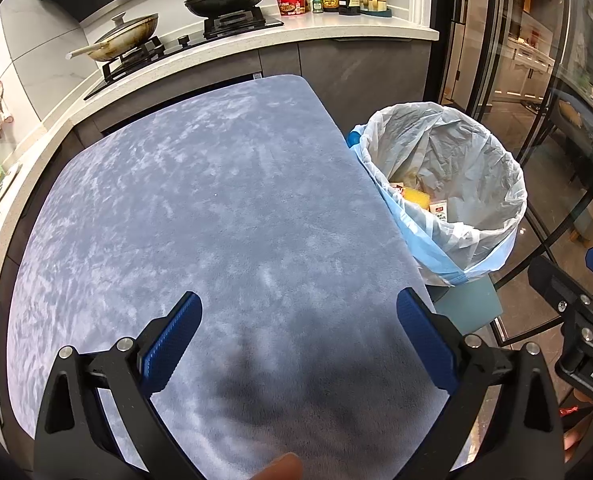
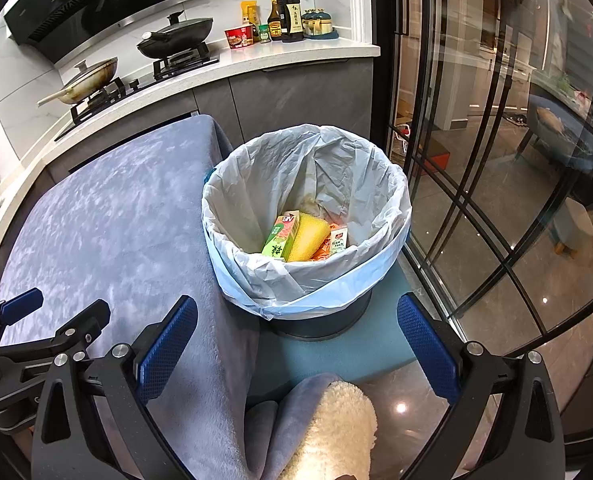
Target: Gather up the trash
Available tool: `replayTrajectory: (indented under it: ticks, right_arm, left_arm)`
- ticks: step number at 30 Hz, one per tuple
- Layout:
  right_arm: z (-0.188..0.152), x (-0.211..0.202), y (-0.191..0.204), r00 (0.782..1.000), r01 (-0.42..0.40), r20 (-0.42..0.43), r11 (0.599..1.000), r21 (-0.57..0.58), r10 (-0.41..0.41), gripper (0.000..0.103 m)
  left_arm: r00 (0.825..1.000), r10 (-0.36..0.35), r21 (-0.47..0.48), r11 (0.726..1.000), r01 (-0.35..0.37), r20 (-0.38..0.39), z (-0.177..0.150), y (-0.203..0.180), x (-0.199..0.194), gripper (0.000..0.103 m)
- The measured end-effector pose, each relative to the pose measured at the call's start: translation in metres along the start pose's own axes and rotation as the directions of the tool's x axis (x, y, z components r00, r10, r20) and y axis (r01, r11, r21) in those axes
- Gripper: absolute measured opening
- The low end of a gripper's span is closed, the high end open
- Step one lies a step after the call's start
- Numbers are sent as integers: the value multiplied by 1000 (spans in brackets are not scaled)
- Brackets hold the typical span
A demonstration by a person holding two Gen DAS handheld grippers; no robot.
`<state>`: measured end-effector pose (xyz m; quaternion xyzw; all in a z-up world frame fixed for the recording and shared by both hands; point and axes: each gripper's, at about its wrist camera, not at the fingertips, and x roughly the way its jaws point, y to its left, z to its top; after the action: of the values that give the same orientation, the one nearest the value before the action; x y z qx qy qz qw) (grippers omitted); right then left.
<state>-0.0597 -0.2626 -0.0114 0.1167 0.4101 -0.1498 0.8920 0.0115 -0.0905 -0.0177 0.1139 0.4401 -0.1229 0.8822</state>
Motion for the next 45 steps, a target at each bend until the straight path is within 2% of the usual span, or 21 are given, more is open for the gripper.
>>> replayTrajectory:
  ticks: [30,45]
  right_arm:
    - [-6,3,0,1000,0,-10,1000,-4,0,96]
    - [-9,5,0,1000,5,-16,1000,-12,-5,96]
  left_arm:
    - [1000,-8,17,1000,8,-15,-4,-7,2,94]
    - [999,-10,-6,1000,10,-37,-4,-3,8,94]
